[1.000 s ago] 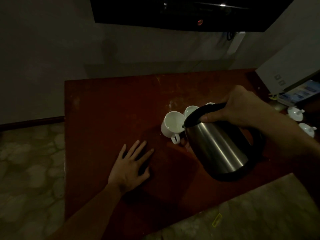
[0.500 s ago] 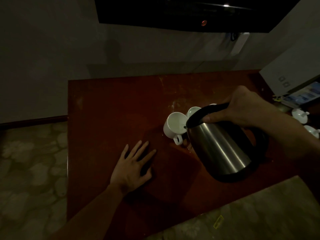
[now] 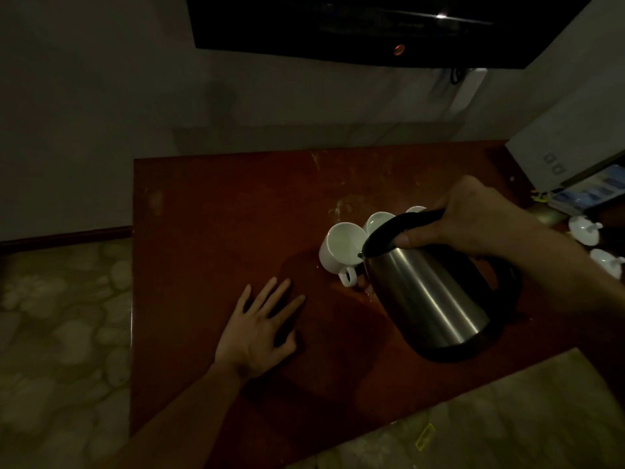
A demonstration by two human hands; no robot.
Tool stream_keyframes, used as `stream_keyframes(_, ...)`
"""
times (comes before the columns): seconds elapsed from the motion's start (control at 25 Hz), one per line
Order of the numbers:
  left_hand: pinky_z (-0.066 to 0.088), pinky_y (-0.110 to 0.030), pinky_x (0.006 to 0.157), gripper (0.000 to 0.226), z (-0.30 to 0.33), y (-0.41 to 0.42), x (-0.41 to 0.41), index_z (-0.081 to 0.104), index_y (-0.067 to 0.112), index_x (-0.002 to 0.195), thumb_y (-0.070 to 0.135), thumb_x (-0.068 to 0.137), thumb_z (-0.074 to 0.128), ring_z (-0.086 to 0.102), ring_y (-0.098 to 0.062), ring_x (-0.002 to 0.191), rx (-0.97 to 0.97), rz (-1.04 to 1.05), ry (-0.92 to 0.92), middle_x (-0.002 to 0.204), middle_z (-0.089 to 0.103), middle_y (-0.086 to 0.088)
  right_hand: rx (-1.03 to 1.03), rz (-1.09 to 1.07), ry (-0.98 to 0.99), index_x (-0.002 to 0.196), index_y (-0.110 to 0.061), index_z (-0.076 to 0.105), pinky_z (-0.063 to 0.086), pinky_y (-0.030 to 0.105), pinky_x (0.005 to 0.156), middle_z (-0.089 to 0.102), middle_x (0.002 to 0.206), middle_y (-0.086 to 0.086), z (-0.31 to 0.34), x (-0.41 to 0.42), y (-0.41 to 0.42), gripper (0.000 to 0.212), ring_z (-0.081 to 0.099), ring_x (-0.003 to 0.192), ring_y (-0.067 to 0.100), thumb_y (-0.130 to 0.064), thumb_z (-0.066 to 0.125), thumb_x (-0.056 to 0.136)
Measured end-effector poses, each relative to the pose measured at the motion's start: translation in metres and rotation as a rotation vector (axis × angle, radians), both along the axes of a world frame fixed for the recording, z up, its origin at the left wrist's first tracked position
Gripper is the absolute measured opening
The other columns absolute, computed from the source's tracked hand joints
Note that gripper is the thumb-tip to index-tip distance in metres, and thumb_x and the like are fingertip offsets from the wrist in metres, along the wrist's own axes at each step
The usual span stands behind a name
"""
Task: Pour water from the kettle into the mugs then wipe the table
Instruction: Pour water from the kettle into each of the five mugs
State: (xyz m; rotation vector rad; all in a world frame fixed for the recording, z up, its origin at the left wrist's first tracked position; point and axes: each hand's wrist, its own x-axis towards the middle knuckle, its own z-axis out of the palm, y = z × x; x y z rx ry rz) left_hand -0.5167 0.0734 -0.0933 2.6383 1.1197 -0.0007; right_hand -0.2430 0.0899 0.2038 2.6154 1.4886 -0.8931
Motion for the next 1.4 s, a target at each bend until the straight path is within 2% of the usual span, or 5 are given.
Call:
stream_keyframes(0.4, -0.004, -0.054, 0.121, 0.065, 0.0003, -0.0003, 0.0003, 0.015, 0.042, 0.158, 0.065, 0.099, 0.025, -0.007, -0.020, 0.155, -0.001, 0.002, 0.002, 0.168, 0.002, 0.002, -0.005, 0.027, 0.023, 0.085, -0.010, 0.078, 0.049, 0.026, 0.054, 0.072, 0.073, 0.005, 0.0041, -0.0036, -0.0029, 0.065, 0.070, 0.068, 0.018, -0.063, 0.086, 0.049)
stream_keyframes(0.56, -0.002, -0.055, 0.121, 0.065, 0.0002, -0.0002, 0.0002, 0.013, 0.042, 0.158, 0.065, 0.098, 0.025, -0.010, -0.020, 0.154, -0.010, -0.001, -0.002, 0.168, 0.000, 0.002, -0.016, 0.064, 0.015, 0.096, -0.013, 0.079, 0.047, 0.024, 0.053, 0.072, 0.075, 0.003, 0.0076, -0.0052, -0.0028, 0.093, 0.070, 0.070, 0.016, -0.075, 0.072, 0.027)
stream_keyframes(0.72, -0.008, -0.053, 0.120, 0.066, -0.0001, 0.0013, 0.0001, 0.011, 0.043, 0.158, 0.066, 0.098, 0.024, -0.012, -0.020, 0.154, -0.005, -0.006, 0.001, 0.168, -0.004, 0.003, -0.025, 0.075, 0.014, 0.101, -0.015, 0.079, 0.052, 0.028, 0.058, 0.072, 0.079, 0.003, 0.0079, -0.0018, -0.0028, 0.101, 0.070, 0.073, 0.018, -0.077, 0.070, 0.022)
stream_keyframes(1.12, -0.001, -0.055, 0.120, 0.065, -0.0042, 0.0012, 0.0005, 0.015, 0.042, 0.158, 0.066, 0.099, 0.026, -0.004, -0.021, 0.155, 0.018, -0.006, 0.002, 0.168, 0.004, 0.001, -0.033, 0.060, -0.015, 0.092, -0.012, 0.077, 0.047, 0.025, 0.053, 0.071, 0.076, 0.004, 0.0062, 0.0016, 0.0007, 0.071, 0.069, 0.068, 0.017, -0.063, 0.082, 0.044)
stream_keyframes(1.4, 0.000, -0.055, 0.119, 0.065, -0.0041, 0.0008, 0.0008, 0.017, 0.040, 0.158, 0.065, 0.099, 0.026, 0.000, -0.023, 0.155, 0.035, -0.011, 0.007, 0.168, 0.007, 0.000, -0.039, 0.073, -0.025, 0.097, -0.013, 0.078, 0.061, 0.035, 0.068, 0.073, 0.082, 0.005, 0.0059, 0.0034, 0.0028, 0.081, 0.071, 0.074, 0.018, -0.069, 0.078, 0.039)
